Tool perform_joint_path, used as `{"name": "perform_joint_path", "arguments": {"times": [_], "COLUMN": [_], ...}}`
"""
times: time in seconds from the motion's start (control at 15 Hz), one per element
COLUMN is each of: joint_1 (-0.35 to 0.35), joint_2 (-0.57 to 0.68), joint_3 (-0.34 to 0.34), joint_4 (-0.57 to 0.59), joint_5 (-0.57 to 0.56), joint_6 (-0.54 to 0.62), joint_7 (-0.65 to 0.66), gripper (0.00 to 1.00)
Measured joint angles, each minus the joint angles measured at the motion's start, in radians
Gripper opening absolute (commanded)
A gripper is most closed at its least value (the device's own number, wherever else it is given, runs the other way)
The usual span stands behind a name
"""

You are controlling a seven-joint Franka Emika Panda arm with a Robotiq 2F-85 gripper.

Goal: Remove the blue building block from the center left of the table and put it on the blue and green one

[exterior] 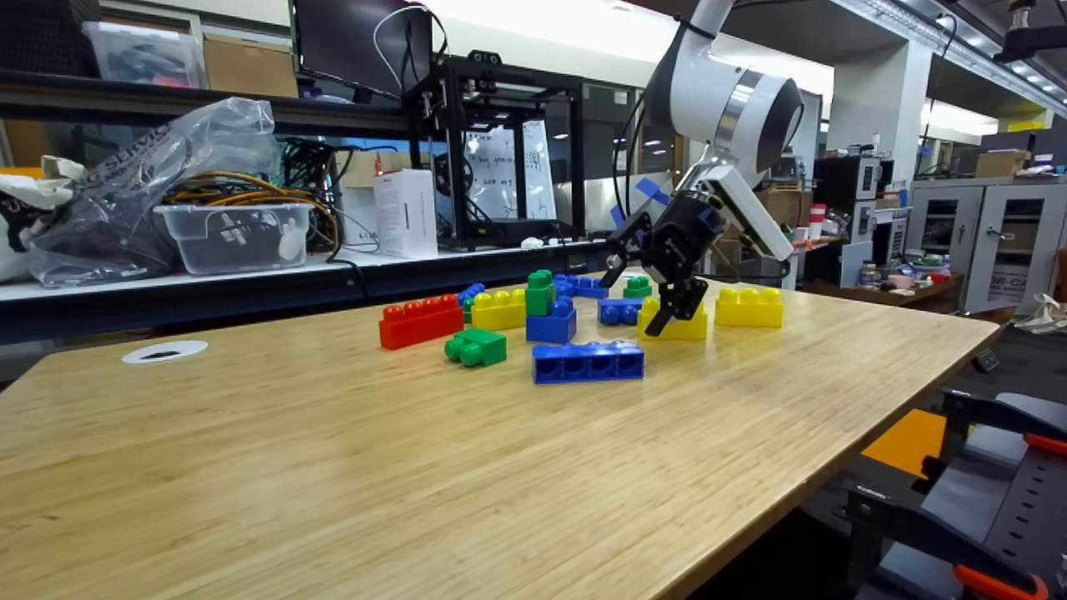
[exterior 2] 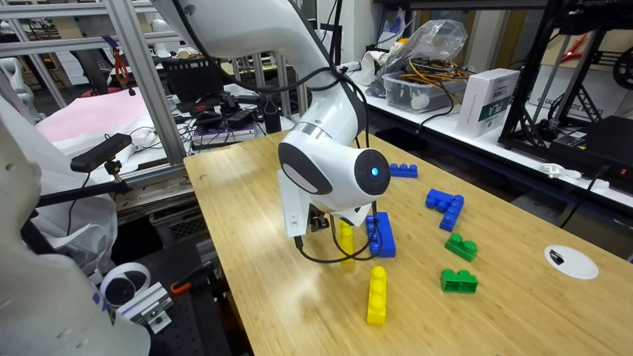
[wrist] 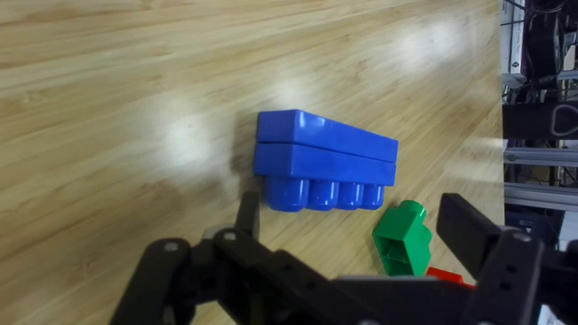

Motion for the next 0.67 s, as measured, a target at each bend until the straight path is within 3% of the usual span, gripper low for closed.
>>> {"name": "perform_joint_path", "arguments": {"times": [0.67], "joint_1": [0.005], "joint_2": [0.048], "joint_3": [0.001], "joint_4": [-0.004], "joint_5": [0.150], "joint_6": [0.011], "joint_7": [-0.085], "gripper": [1.00]}}
